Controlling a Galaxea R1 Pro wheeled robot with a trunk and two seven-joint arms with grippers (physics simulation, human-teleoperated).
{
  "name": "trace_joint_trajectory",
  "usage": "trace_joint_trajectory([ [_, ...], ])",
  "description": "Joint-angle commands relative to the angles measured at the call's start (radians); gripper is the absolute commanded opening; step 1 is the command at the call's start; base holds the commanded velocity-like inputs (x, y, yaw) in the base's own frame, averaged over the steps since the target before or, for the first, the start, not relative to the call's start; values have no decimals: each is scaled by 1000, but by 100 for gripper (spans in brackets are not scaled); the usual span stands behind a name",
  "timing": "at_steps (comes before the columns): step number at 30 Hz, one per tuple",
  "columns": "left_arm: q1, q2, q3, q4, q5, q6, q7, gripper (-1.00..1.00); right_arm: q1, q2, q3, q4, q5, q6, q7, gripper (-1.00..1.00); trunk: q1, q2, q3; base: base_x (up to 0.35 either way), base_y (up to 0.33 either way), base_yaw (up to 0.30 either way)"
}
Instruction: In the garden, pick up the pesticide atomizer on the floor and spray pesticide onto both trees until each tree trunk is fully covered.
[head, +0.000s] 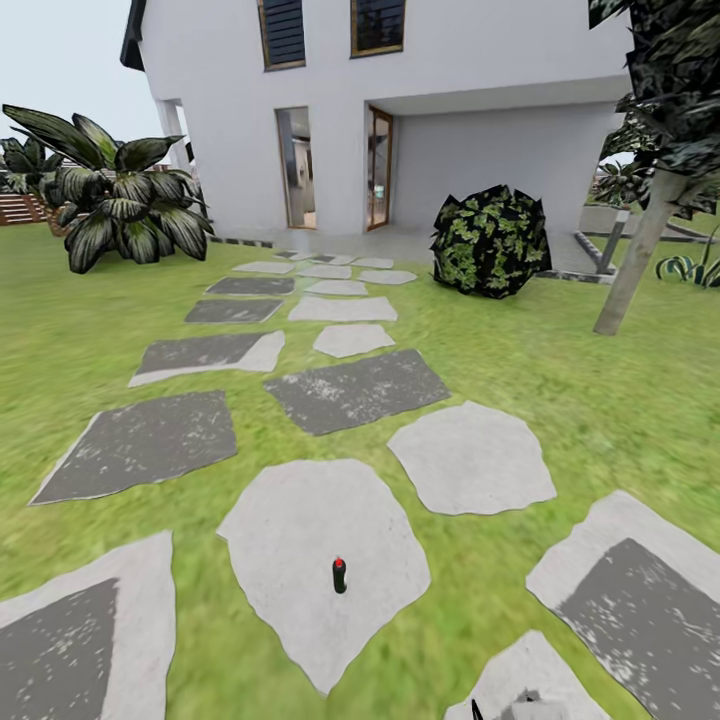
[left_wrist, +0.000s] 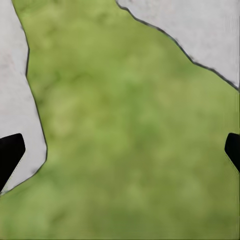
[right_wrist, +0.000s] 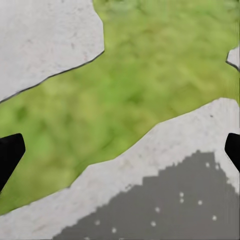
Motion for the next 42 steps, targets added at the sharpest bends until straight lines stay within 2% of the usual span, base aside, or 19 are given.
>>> trace_joint_trajectory([
  [1,0,0,0,0,0,0,0,100,0,0,0,0,0,0,0,100,0,0,0,272,0,0],
  [7,-1,2,0,-1,-1,-2,0,100,0,-2,-1,2,0,0,-1,100,0,0,0,281,-105,0],
  [10,-13,3,2,-15,-21,-4,0,100,-1,-8,-5,-9,0,0,-3,100,0,0,0,236,-186,0],
  [11,-76,10,4,-17,-37,-4,1,100,-15,-18,-7,-38,0,0,-3,100,0,0,0,55,-57,0],
  [13,-148,14,4,-16,-42,2,1,100,-47,-22,-7,-71,0,1,-2,100,0,0,0,29,-30,0],
  [14,-204,14,4,-14,-43,6,2,100,-81,-23,-8,-102,0,1,-2,100,0,0,0,12,-12,0],
  [15,-286,16,4,-10,-43,10,1,100,-158,-24,-6,-137,0,4,-1,100,0,0,0,4,-4,0],
  [18,-351,15,4,-8,-38,18,-7,100,-252,-23,-4,-150,0,11,1,100,0,0,0,2,-2,0],
  [22,-371,-6,2,-18,-38,23,-22,100,-289,-24,-4,-156,0,14,1,100,0,0,0,0,0,0],
  [26,-376,-31,-2,-43,-40,25,-56,100,-297,-24,-4,-158,0,14,2,100,0,0,0,0,0,0],
  [28,-376,-36,-21,-50,-50,25,-62,100,-298,-25,-4,-158,1,14,3,100,0,0,0,0,0,0],
  [33,-374,-39,-82,-51,-84,28,-57,100,-299,-25,-2,-158,1,13,5,100,0,0,0,0,0,0],
  [38,-374,-38,-93,-55,-87,29,-58,100,-299,-24,-2,-162,2,12,6,100,0,0,0,0,0,0],
  [42,-374,-37,-95,-56,-87,29,-58,100,-299,-24,0,-187,21,13,6,100,0,0,0,0,0,0],
])
